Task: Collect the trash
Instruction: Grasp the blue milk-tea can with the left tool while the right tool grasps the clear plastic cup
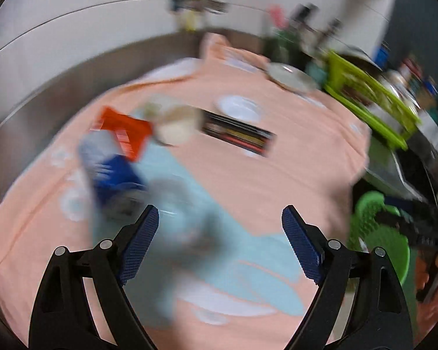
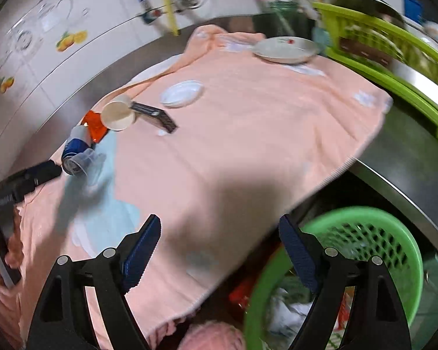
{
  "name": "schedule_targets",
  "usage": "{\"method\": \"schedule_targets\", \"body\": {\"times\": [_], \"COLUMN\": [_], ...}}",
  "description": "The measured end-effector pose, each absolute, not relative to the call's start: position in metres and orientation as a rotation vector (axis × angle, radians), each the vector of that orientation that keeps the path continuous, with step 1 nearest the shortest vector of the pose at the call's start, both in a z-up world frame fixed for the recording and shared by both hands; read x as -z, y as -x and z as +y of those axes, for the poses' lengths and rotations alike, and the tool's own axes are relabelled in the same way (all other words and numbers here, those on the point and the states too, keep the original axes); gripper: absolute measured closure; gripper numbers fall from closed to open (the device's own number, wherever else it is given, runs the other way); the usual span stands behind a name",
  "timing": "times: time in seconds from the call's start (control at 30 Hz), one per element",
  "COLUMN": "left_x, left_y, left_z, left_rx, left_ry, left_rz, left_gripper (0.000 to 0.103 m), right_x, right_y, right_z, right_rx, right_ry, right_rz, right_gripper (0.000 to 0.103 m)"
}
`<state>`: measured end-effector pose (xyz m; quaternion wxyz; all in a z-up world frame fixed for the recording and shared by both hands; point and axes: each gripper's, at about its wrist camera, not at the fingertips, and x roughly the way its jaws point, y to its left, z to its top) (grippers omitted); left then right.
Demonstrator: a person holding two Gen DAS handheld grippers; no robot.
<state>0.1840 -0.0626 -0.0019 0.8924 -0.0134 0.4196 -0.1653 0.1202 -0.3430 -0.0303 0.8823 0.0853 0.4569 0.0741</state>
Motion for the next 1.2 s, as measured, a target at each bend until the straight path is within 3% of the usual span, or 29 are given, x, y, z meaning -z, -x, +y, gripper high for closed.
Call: {"method": "schedule_targets", "body": {"times": [0.3,0.8,0.87,0.93,1.2], "left_x": [0.01,0.065,0.068,0.072,0.066], "left_y": [-0.243,-0.287,-0.289,-0.292,-0.275], "left_z": [0.013,0.025,0.025,0.027,0.052], "left_rx": [0.155,0.169,0.177,0.194,0.218], "left_ry": [0.173,0.297,0.304,0.324,0.367], "left_rz": [0.909,1.069,1.07,1.085,1.04], "left_gripper": [0.014,0.013,0.014,0.025,0.028], "right_x": [0.024,0.033,0.033,0.034,0.034], "right_y": [-0.172,-0.193,-0.194,-0.196,-0.204], "right_z": [-0.28,-0.178,-0.173,-0.168,-0.137], "right_rx": [-0.282,-0.432,-0.438,-0.443,-0.465], "right_ry": [-0.151,-0.095,-0.096,-0.1,-0.102], "right_rz": [0.966,1.006,1.01,1.013,1.02], "right_gripper": [0.022,0.021,0.021,0.021,0.021]}}
